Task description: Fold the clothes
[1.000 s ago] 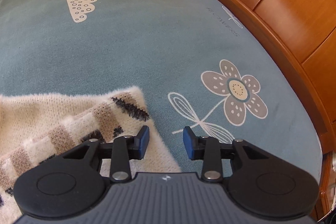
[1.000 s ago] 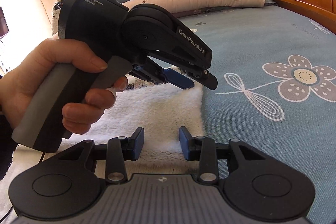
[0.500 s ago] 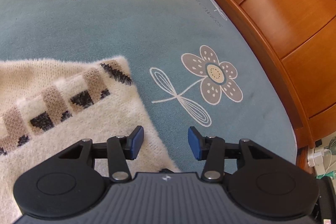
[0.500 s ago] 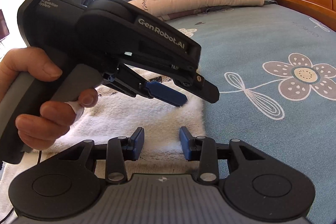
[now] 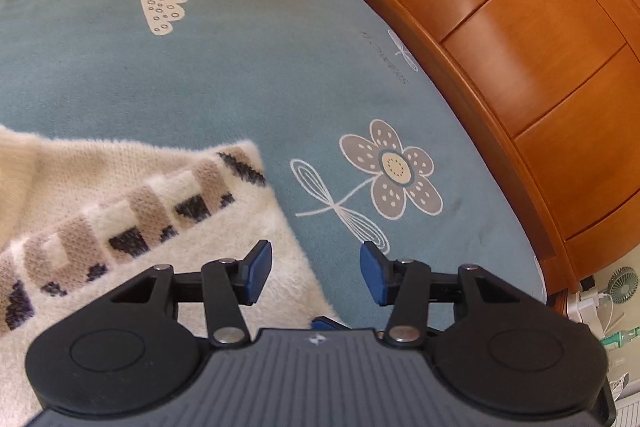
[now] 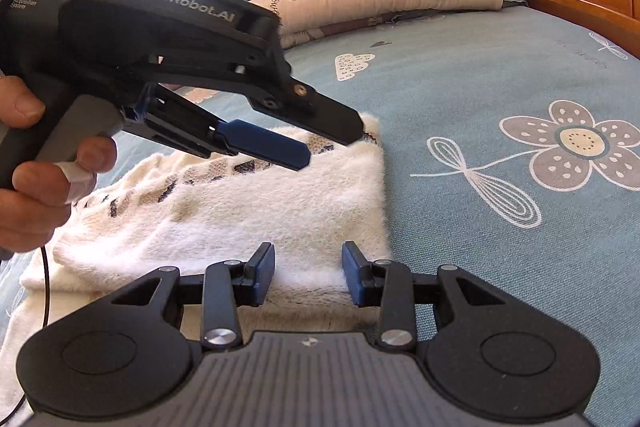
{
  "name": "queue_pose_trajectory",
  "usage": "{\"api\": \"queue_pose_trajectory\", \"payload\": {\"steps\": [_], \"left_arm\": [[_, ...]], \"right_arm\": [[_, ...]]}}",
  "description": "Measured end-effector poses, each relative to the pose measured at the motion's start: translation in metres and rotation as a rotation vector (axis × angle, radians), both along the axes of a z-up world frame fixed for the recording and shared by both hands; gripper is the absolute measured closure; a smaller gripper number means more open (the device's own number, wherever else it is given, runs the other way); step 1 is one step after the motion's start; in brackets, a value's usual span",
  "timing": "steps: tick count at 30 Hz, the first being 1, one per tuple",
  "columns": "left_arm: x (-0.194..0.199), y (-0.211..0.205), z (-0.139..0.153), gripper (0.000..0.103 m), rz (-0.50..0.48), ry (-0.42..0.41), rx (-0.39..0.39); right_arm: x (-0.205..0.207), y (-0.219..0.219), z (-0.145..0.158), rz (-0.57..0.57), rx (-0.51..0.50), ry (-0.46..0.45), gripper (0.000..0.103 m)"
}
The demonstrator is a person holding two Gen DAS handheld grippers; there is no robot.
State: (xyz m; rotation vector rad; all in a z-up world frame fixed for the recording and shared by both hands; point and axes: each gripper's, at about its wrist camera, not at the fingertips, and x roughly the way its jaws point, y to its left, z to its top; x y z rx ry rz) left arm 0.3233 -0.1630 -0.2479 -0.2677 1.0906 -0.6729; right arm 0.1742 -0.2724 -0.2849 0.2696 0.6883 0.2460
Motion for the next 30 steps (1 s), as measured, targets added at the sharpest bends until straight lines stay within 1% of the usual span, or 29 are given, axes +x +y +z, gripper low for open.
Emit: {"api": "queue_pose_trajectory", "payload": {"steps": [2, 4, 5, 6, 7, 10, 13, 15, 17, 18, 19, 21, 24, 26, 28, 30], "left_arm": [[0.008, 0.006, -0.011, 0.054, 0.023, 0.01, 0.022], [0.013, 0.011, -0.024, 0.055, 0.049, 0.009, 0.07], [0.014, 0.018, -0.029, 0.055, 0.062, 0.017, 0.057], [0.015, 0.027, -0.031, 0.053, 0.067, 0.03, 0.021], [0.014, 0.035, -0.031, 0.052, 0.076, 0.028, 0.01], [0.009, 0.062, -0.025, 0.052, 0.114, -0.008, 0.058], [0.004, 0.097, -0.021, 0.052, 0.184, -0.003, 0.085], [0.001, 0.117, -0.018, 0.052, 0.237, 0.008, 0.077], [-0.003, 0.127, -0.012, 0.054, 0.282, 0.012, 0.076], [-0.005, 0.127, -0.008, 0.053, 0.286, 0.01, 0.068], [-0.007, 0.125, -0.004, 0.052, 0.267, 0.007, 0.049], [-0.013, 0.11, 0.002, 0.048, 0.204, 0.0, 0.008], [-0.019, 0.081, -0.001, 0.046, 0.134, -0.017, 0.034], [-0.022, 0.075, -0.009, 0.046, 0.125, -0.001, 0.058], [-0.027, 0.082, -0.015, 0.046, 0.137, 0.013, 0.057], [-0.032, 0.09, -0.018, 0.043, 0.154, 0.023, 0.059]], "right_arm": [[0.0, 0.002, 0.0, -0.001, -0.008, 0.0, 0.062], [0.0, 0.003, 0.0, -0.002, -0.012, -0.001, 0.062], [0.0, 0.004, 0.001, -0.002, -0.011, -0.001, 0.062], [0.0, 0.004, 0.001, -0.002, -0.009, -0.001, 0.062], [0.001, 0.002, 0.001, -0.002, -0.006, -0.001, 0.062], [0.002, 0.0, 0.0, -0.001, 0.004, -0.001, 0.061], [-0.002, -0.002, -0.001, -0.002, 0.011, 0.0, 0.061], [-0.003, -0.002, 0.0, -0.006, 0.015, 0.002, 0.062], [-0.002, -0.001, -0.001, -0.01, 0.014, 0.004, 0.061], [-0.001, -0.001, -0.001, -0.011, 0.012, 0.005, 0.061], [-0.001, -0.001, -0.001, -0.012, 0.009, 0.005, 0.061], [-0.002, 0.0, -0.001, -0.014, 0.006, 0.005, 0.061], [-0.001, 0.0, -0.001, -0.017, 0.008, 0.006, 0.061], [0.0, 0.0, -0.002, -0.016, 0.007, 0.005, 0.061], [0.0, -0.001, -0.002, -0.013, 0.01, 0.004, 0.061], [-0.001, -0.003, -0.002, -0.012, 0.02, 0.004, 0.061]]}}
